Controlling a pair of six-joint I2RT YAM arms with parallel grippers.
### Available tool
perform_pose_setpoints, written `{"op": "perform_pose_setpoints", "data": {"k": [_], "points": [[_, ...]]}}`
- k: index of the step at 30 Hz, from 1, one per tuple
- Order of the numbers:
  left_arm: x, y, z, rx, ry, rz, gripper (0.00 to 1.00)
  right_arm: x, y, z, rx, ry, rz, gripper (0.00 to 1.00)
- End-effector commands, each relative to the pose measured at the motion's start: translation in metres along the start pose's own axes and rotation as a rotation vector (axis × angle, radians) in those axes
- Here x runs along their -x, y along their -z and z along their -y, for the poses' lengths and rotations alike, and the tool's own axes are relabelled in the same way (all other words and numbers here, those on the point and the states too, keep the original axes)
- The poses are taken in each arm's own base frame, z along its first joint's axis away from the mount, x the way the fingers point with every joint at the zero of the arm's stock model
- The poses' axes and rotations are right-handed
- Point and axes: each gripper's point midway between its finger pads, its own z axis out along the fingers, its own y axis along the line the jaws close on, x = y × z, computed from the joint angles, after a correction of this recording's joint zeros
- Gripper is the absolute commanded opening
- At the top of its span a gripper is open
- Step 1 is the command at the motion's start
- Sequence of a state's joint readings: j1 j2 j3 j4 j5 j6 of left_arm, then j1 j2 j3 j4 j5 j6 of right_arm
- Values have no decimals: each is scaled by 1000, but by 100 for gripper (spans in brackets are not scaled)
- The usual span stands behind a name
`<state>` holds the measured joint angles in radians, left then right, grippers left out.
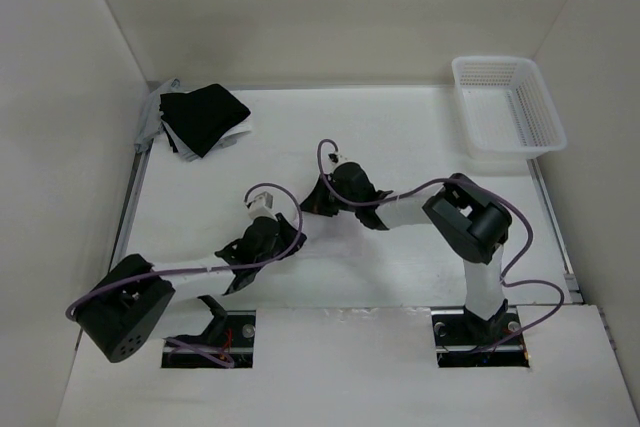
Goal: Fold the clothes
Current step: Fold the tank top
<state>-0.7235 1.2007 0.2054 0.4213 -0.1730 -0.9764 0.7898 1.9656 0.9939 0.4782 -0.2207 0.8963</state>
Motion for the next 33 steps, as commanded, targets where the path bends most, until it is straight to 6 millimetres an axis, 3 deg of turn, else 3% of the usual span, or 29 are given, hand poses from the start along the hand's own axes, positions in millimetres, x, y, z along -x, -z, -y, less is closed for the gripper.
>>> {"op": "perform_pose_setpoints", "data": {"k": [1, 5, 12, 15, 18, 22, 25, 29, 33], "points": [[-4, 5, -4, -2, 3, -4, 16, 31, -13, -19, 82, -17, 76, 2], [-6, 14, -8, 1, -1, -10, 16, 35, -24, -6, 55, -59, 92, 2], [8, 47, 15, -102, -3, 42, 16, 63, -31, -8, 35, -91, 162, 2], [14, 59, 19, -120, -2, 62, 16, 80, -29, -24, 65, -113, 196, 3], [29, 67, 17, -99, -9, 109, 16, 95, -17, -55, 133, -101, 224, 8], [55, 75, 26, -84, -41, 175, 19, 116, 17, -87, 194, -75, 303, 16], [69, 77, 26, -47, -78, 195, 24, 125, 53, -102, 229, -42, 364, 24], [84, 78, 20, -14, -79, 230, 31, 138, 115, -92, 201, 16, 485, 33], [99, 79, 9, 27, -61, 261, 38, 144, 173, -52, 84, 48, 617, 42]]}}
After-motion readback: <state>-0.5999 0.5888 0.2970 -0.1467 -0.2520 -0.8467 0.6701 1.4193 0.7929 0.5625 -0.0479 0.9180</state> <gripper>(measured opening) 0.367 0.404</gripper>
